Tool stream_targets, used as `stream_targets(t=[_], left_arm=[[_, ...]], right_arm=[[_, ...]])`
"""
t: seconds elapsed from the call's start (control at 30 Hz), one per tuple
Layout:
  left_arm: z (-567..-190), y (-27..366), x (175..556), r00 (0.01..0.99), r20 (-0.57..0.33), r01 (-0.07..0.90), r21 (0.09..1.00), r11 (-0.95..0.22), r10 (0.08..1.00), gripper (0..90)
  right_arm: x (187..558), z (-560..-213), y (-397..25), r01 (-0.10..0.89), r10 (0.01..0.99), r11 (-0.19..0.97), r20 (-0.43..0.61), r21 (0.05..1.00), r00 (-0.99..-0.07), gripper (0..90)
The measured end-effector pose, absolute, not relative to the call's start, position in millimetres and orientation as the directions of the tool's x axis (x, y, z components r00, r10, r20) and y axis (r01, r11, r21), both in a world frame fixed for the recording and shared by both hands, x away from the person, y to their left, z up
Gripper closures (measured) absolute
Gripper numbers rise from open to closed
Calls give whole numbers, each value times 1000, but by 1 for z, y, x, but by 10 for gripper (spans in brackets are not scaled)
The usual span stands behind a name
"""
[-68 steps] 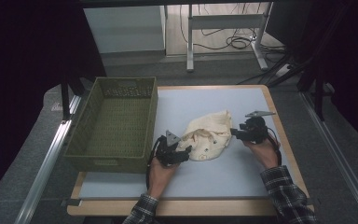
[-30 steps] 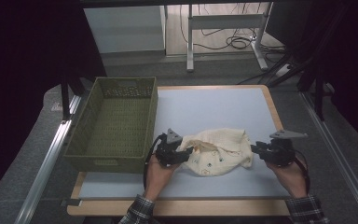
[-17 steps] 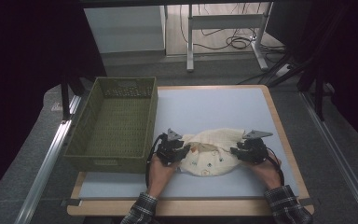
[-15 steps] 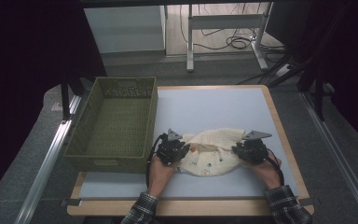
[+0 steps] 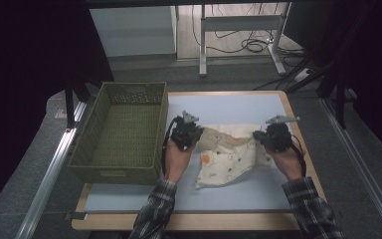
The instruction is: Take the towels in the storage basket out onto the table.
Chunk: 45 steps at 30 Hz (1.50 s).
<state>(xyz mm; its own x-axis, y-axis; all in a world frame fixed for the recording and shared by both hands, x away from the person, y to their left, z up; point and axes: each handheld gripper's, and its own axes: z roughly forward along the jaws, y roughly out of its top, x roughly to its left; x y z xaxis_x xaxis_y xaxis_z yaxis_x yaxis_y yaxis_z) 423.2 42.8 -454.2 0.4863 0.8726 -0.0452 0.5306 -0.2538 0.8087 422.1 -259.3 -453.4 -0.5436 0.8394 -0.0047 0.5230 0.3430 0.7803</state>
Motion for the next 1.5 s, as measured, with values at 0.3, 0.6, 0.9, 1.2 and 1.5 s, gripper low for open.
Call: stream_targets(t=[0.3,0.6,0.9,1.2,1.5], left_arm=[[-453,35,432,413,26,515,817,-258,910,316],[-478,22,382,594,-31,499,798,-337,804,283],[-518,20,327,711,-90,505,756,-417,697,325],[-538,17,300,760,-52,470,732,-493,647,431],[-538,19,298,768,-38,450,743,-496,639,853]], right_arm=[[442,-441,-276,511,875,287,-5,810,-484,565],[425,-478,-306,578,883,285,25,764,-468,561],[405,-511,-318,611,879,301,35,732,-476,568],[400,-520,-307,600,868,350,-7,719,-497,768],[392,-513,-308,619,863,353,12,702,-505,884]])
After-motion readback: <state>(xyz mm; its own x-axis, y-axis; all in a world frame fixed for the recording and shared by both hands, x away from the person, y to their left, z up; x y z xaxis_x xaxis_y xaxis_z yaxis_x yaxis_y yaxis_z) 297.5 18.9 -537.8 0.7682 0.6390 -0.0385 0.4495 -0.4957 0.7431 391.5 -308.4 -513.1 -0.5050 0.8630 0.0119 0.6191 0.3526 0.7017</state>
